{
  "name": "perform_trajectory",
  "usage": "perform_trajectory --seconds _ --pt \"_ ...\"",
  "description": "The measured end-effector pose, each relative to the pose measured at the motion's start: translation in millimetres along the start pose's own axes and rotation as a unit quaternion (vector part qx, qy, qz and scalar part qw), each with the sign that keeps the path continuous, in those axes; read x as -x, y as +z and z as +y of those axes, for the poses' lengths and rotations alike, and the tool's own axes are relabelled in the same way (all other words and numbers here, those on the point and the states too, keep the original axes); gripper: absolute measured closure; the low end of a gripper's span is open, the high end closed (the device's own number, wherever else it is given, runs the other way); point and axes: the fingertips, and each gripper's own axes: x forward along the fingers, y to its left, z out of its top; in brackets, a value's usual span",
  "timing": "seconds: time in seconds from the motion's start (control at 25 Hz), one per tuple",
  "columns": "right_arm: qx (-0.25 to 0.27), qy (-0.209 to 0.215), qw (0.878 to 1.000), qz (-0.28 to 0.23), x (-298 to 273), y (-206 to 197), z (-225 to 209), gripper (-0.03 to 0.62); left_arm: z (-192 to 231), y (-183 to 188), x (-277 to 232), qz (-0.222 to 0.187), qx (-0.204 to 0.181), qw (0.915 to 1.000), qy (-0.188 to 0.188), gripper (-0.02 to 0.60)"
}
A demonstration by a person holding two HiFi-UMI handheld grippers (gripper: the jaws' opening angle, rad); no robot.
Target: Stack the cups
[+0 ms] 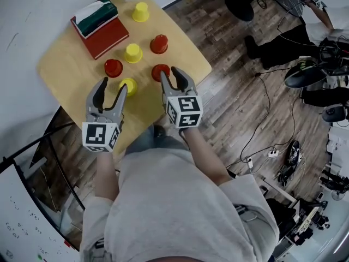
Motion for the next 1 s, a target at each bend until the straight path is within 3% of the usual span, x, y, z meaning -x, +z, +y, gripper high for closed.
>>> perform_trajectory --seconds 0.24,0.52,0.6,0.68,1.0 --pt "0.005 0.006 0.999 -0.032 18 16 3 0.591 -12 -54 -16 0.063 0.010 0.9978 -0.014 0.266" --pt "0.009 0.001 0.999 -0.041 30 23 -3 0.591 -19 -95 -30 0.115 -0.004 0.9931 -0.023 0.252" --pt "0.009 -0.005 0.999 -0.041 33 23 -8 0.591 -20 -100 -33 0.123 -0.012 0.9920 -0.023 0.283" --pt "0.006 -0.011 0.999 -0.042 37 23 -13 0.591 -22 -101 -36 0.126 -0.019 0.9915 -0.025 0.341" --pt "0.000 -0.033 0.999 -0.043 46 23 -32 0.591 -31 -89 -59 0.120 -0.027 0.9918 -0.036 0.342"
